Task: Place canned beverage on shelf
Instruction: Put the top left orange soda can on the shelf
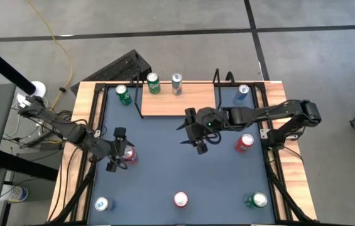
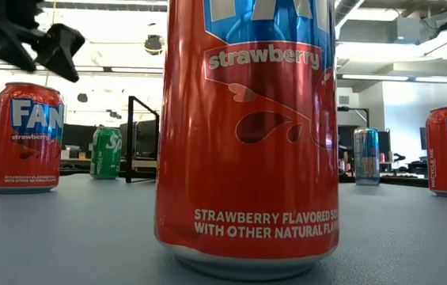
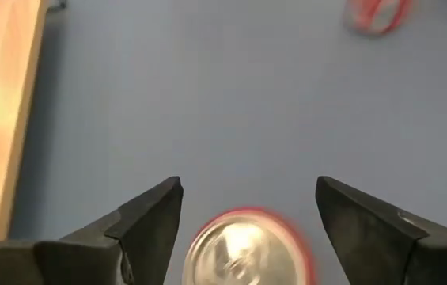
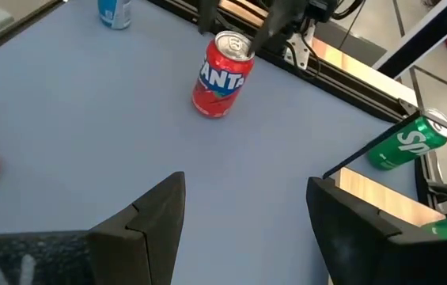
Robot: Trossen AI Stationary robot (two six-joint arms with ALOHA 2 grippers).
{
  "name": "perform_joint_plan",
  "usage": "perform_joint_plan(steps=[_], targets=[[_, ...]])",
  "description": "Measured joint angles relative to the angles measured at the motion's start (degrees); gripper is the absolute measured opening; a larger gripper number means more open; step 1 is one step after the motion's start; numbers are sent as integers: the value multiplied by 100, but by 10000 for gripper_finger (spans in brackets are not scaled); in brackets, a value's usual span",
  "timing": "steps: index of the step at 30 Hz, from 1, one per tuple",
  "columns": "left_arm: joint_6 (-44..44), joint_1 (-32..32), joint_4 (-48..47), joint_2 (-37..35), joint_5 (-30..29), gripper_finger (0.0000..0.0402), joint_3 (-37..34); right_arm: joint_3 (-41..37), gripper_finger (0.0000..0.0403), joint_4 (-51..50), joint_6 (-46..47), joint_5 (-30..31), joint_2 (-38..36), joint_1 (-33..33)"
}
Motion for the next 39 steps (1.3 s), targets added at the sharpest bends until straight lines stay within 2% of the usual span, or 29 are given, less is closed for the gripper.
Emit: perform_joint_plan(steps=[3,9,14,25,32,39], targets=[[-142,3,-216,130,-163,281,0,0,255,-71,-56,-1,0,-2],[-301,6,-266,127,-126,281,0,0,255,-103,-54,-1,0,-158],[-769,68,-600,127,-40,281,0,0,255,-116,22,-2,0,-240],[-1063,250,-738,127,306,281,-127,0,255,-203,68,-9,0,-241],[-1575,259,-957,129,404,281,-131,-2,255,-207,100,-40,0,-215],[-1611,262,-1030,129,479,281,-131,-2,255,-205,97,-42,0,-215]])
